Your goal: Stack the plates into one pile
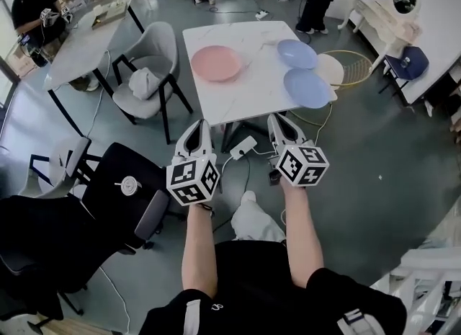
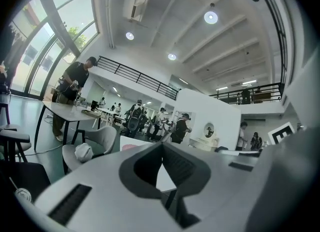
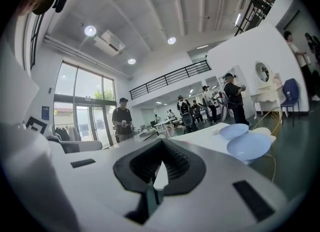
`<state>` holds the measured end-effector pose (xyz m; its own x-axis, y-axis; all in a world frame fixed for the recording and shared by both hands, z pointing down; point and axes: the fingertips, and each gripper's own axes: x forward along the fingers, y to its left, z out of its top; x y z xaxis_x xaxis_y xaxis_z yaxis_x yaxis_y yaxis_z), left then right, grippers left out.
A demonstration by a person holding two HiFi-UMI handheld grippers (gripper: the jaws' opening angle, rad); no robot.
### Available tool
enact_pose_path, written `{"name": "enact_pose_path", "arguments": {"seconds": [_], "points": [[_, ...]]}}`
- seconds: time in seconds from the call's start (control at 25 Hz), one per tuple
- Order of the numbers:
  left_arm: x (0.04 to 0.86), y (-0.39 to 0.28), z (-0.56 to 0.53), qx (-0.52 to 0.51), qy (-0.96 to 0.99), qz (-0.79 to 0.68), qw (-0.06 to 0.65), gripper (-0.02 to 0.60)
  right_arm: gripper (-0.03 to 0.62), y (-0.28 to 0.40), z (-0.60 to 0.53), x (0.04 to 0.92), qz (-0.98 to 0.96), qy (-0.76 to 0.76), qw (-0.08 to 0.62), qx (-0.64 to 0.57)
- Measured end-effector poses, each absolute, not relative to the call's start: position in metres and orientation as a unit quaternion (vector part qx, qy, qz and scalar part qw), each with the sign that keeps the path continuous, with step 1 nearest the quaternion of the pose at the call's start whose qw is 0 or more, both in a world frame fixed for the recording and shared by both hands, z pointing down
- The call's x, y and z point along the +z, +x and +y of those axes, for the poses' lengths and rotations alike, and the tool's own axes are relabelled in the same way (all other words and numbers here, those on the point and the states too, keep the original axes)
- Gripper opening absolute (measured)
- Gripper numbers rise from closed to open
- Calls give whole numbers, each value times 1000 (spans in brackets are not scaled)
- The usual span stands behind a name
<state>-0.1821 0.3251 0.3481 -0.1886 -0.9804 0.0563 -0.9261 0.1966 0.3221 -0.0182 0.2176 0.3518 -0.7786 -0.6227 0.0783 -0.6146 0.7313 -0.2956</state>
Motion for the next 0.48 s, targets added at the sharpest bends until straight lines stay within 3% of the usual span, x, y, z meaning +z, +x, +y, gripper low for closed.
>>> {"name": "enact_pose_path", "arguments": {"seconds": [0.48], "points": [[362,-220,185,-85,567,-800,178,15,8,-78,53,360,940,-282,-25,-190]]}}
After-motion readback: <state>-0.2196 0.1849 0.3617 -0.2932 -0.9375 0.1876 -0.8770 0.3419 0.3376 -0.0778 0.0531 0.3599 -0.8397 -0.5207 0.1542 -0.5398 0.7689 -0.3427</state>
